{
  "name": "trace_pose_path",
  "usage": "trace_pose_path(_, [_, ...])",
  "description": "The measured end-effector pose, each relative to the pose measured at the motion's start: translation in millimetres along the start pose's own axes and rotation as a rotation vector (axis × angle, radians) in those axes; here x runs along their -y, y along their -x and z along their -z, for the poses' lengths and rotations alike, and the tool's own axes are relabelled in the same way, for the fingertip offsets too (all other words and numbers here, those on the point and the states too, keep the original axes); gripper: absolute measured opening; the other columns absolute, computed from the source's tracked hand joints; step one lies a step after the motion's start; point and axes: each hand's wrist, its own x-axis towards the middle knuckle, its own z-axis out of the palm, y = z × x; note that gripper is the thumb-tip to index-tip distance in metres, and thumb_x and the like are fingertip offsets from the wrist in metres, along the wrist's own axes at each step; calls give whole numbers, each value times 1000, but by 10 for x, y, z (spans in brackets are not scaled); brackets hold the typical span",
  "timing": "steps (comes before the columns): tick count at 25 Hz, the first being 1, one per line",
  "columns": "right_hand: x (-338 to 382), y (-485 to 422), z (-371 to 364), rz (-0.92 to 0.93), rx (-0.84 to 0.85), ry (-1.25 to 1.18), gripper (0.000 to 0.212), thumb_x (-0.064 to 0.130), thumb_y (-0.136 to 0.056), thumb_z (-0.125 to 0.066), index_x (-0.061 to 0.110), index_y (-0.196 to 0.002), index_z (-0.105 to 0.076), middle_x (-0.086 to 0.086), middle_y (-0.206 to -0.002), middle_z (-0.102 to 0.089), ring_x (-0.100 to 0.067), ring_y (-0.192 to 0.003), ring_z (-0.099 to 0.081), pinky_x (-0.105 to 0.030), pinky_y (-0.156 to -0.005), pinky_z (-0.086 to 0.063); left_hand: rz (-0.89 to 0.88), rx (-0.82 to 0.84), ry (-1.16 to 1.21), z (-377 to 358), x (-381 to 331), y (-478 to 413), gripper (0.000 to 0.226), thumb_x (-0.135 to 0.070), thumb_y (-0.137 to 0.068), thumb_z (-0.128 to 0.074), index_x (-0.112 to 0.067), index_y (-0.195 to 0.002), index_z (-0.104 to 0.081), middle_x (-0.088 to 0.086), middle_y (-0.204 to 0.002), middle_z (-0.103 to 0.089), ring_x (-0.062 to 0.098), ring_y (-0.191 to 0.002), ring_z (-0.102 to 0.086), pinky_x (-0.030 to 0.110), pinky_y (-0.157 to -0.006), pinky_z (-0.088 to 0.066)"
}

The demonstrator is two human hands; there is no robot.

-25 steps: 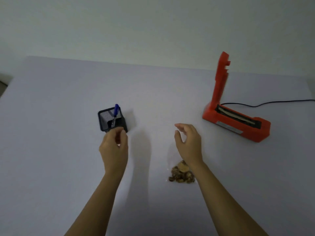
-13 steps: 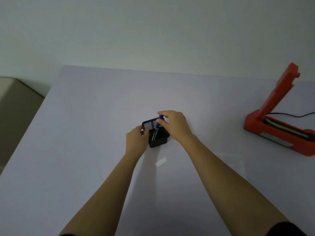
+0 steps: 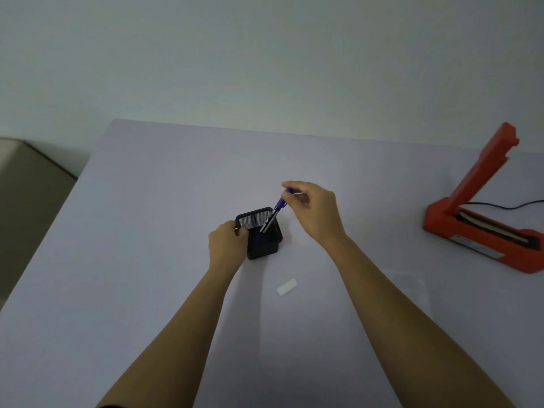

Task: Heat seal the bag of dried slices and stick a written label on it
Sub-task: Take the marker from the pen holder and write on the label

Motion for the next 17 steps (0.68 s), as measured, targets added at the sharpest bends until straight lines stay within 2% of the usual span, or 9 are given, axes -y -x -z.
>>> trace_pose_path(2, [72, -14, 66, 10, -40, -28, 22, 13, -87, -64, 9, -107, -68, -4, -99, -70, -1, -78, -64, -7, -74, -48, 14, 6, 3, 41, 32, -6, 23, -14, -87, -44, 0, -87, -62, 13, -76, -64, 27, -65, -48, 29, -59, -38])
trace_pose_path(4, [153, -13, 138, 32, -63, -34, 22, 13, -86, -64, 9, -108, -68, -2, -97, -70, 4, -78, -63, -6, -74, -47, -3, -6, -7, 99, -12, 41, 17, -17, -90, -45, -5, -91, -57, 11, -90, -64, 27, -76, -52, 29, -68, -39])
trace_pose_path(5, [203, -8, 184, 40, -75, -40, 22, 13, -87, -64, 10, -108, -68, 0, -96, -69, 7, -78, -62, -6, -74, -47, -36, -26, 15, 149, -52, 86, 18, -19, -92, -45, -8, -101, -56, 10, -102, -62, 27, -86, -55, 28, -75, -41])
trace_pose_path(7, [315, -3, 310, 51, -114, -62, 23, 13, -87, -63, 10, -110, -67, 5, -92, -67, 12, -78, -61, -5, -74, -46, -133, -39, 119, 290, -157, 227, 35, -23, -95, -45, -10, -126, -52, 5, -120, -59, 19, -104, -56, 22, -83, -40])
trace_pose_path(9, [418, -3, 442, 59, -158, -93, 23, 13, -88, -62, 11, -111, -67, 7, -92, -66, 13, -78, -61, -4, -75, -45, -239, 56, 196, 418, -250, 397, 35, -30, -94, -49, -18, -127, -54, -4, -110, -62, 10, -100, -58, 13, -77, -39])
trace_pose_path(11, [518, 24, 544, 60, -176, -122, 24, 13, -88, -61, 11, -112, -66, 8, -92, -66, 12, -80, -61, -5, -77, -45, -334, 152, 195, 463, -297, 539, 28, -33, -90, -57, -26, -117, -61, -10, -95, -66, 4, -86, -60, 10, -70, -41])
trace_pose_path(14, [644, 93, 628, 58, -196, -167, 25, 14, -89, -61, 12, -113, -65, 13, -91, -66, 9, -83, -63, -8, -79, -47, -391, 107, 258, 449, -355, 623, 8, -26, -88, -61, -30, -94, -65, -5, -77, -69, 10, -72, -62, 16, -64, -46])
trace_pose_path(17, [732, 203, 698, -16, -246, -281, 22, 29, -90, -58, 24, -112, -57, 7, -89, -65, -3, -78, -64, -15, -74, -52, -536, 61, 238, 443, -474, 778, 8, -20, -90, -59, -21, -88, -67, 0, -71, -67, 7, -66, -58, 10, -60, -45])
